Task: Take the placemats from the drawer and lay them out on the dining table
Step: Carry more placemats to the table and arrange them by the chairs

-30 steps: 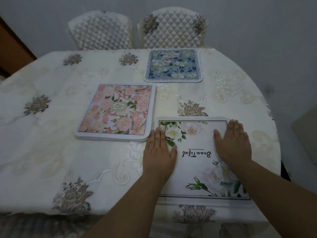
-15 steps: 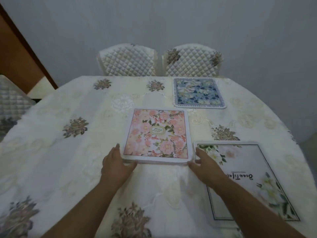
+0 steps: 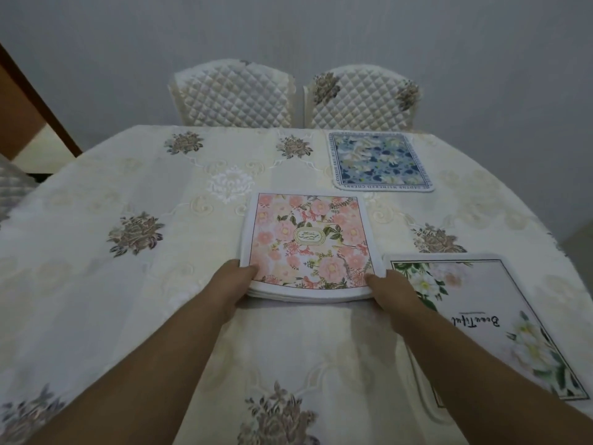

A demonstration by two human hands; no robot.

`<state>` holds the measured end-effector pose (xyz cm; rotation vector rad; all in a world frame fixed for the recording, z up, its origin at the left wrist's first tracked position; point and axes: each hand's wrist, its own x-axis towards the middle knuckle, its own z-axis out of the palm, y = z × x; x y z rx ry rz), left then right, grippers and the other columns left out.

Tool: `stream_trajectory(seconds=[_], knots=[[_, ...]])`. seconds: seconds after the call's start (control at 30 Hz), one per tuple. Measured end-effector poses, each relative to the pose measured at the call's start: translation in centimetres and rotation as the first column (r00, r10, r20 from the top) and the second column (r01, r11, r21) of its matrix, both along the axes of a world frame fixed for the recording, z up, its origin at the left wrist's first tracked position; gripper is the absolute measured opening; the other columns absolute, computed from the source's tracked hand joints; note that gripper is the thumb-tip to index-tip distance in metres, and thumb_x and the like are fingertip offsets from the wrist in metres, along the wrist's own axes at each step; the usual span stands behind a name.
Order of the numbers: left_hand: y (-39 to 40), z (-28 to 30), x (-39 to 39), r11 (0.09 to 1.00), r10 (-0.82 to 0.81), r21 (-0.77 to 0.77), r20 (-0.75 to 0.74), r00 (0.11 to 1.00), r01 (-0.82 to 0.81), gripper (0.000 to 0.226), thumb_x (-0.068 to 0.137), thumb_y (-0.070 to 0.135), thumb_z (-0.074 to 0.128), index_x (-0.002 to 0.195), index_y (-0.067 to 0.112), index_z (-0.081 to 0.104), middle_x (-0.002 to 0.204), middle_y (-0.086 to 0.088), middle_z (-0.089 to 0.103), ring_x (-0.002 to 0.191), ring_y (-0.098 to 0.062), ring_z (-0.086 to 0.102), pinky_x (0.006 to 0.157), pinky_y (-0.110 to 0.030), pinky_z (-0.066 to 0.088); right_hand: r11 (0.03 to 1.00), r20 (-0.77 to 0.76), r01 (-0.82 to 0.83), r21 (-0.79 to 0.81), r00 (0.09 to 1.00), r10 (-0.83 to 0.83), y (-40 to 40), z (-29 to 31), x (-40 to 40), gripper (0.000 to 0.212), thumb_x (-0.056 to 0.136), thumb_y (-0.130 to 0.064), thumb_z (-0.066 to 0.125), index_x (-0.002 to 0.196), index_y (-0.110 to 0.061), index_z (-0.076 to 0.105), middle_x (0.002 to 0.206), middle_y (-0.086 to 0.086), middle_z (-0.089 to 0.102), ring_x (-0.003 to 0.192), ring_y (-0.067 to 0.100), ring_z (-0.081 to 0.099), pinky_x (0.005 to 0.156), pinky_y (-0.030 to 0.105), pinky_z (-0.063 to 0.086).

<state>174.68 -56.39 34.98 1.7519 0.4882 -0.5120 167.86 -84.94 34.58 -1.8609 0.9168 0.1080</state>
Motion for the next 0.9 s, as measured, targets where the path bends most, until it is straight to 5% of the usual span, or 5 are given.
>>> stream_trajectory(seconds=[0.37, 0.57, 0.7, 0.77, 0.9], knots=[[1.6, -0.1, -3.1, 0.986, 0.099, -0.156, 0.288, 0.952, -0.056, 0.029, 0.100, 0.045, 0.057, 0.126, 0.034, 0.058, 0.118, 0.005, 0.070, 0.108, -0.020, 0.069, 0.083, -0.050, 0.061, 0.982, 0.309, -0.098, -0.159, 0.940, 0.144, 2.5, 0.9, -0.2, 0.027, 0.100, -0.024, 0.056, 0.126, -0.017, 0.054, 0.111, 0.000, 0.064, 0.100, 0.018, 0.061, 0.085, 0.035, 0.052], [2.6, -1.0, 0.4, 0.978, -0.102, 0.209, 0.367, 0.925, 0.025, 0.041, 0.097, 0.049, 0.055, 0.133, 0.029, 0.057, 0.120, 0.003, 0.067, 0.109, -0.023, 0.065, 0.091, -0.049, 0.057, 0.957, 0.154, -0.153, -0.245, 0.969, 0.195, 2.6, -0.9, 2.8, 0.029, 0.101, -0.025, 0.054, 0.124, -0.008, 0.056, 0.118, 0.010, 0.062, 0.102, 0.023, 0.057, 0.082, 0.030, 0.043], [2.8, -2.3, 1.1, 0.781, -0.310, 0.615, 0.229, 0.923, 0.110, 0.064, 0.097, 0.044, 0.056, 0.148, 0.006, 0.043, 0.143, -0.020, 0.049, 0.135, -0.038, 0.043, 0.113, -0.046, 0.037, 0.854, -0.068, -0.244, -0.460, 0.968, 0.240, 2.4, -2.2, 3.1, 0.060, 0.100, -0.033, 0.054, 0.152, -0.007, 0.037, 0.149, 0.018, 0.039, 0.137, 0.037, 0.036, 0.111, 0.041, 0.031], [2.6, -2.3, 1.2, 0.746, -0.325, 0.655, 0.205, 0.923, 0.117, 0.062, 0.096, 0.042, 0.059, 0.143, 0.004, 0.047, 0.143, -0.023, 0.049, 0.136, -0.039, 0.041, 0.112, -0.045, 0.032, 0.800, -0.089, -0.274, -0.534, 0.959, 0.269, 2.6, -2.4, 3.0, 0.062, 0.098, -0.033, 0.056, 0.153, -0.012, 0.036, 0.155, 0.015, 0.032, 0.140, 0.040, 0.027, 0.114, 0.045, 0.026], [2.9, -2.0, 1.3, 0.824, -0.269, 0.567, 0.377, 0.886, 0.009, 0.061, 0.082, 0.053, 0.053, 0.126, 0.014, 0.065, 0.120, -0.008, 0.069, 0.113, -0.030, 0.062, 0.099, -0.050, 0.050, 0.854, 0.041, -0.222, -0.470, 0.961, 0.273, 3.1, -2.0, 3.5, 0.057, 0.089, -0.030, 0.070, 0.140, -0.009, 0.055, 0.146, 0.013, 0.049, 0.137, 0.033, 0.040, 0.116, 0.043, 0.025]])
